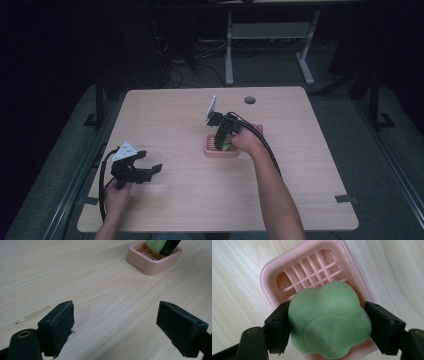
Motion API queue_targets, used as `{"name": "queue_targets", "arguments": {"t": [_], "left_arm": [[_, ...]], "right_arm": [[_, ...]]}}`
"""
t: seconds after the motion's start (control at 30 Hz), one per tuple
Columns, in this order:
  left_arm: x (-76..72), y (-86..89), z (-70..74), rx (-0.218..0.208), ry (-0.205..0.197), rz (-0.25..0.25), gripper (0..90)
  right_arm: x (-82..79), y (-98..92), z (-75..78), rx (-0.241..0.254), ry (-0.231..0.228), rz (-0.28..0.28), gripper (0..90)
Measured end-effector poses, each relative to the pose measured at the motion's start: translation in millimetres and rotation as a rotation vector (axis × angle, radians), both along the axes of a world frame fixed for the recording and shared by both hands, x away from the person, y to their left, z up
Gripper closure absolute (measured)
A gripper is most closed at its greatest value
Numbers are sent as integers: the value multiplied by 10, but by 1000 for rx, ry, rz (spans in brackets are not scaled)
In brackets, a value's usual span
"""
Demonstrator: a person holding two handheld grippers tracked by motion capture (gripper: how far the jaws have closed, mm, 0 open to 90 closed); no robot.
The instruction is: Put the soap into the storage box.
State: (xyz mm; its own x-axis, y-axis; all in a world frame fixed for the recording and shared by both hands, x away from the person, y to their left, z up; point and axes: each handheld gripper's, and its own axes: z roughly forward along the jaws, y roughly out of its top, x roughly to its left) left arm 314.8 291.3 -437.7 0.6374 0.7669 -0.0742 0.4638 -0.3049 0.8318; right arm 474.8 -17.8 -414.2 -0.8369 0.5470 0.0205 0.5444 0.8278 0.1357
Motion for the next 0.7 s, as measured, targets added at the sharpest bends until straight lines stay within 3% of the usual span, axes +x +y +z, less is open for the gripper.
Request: {"name": "queue_targets", "arguments": {"t": [0.7], "left_arm": [[8,-2,-3,2,2,7,144]], "right_arm": [[3,-10,12,14,-1,5,257]]}}
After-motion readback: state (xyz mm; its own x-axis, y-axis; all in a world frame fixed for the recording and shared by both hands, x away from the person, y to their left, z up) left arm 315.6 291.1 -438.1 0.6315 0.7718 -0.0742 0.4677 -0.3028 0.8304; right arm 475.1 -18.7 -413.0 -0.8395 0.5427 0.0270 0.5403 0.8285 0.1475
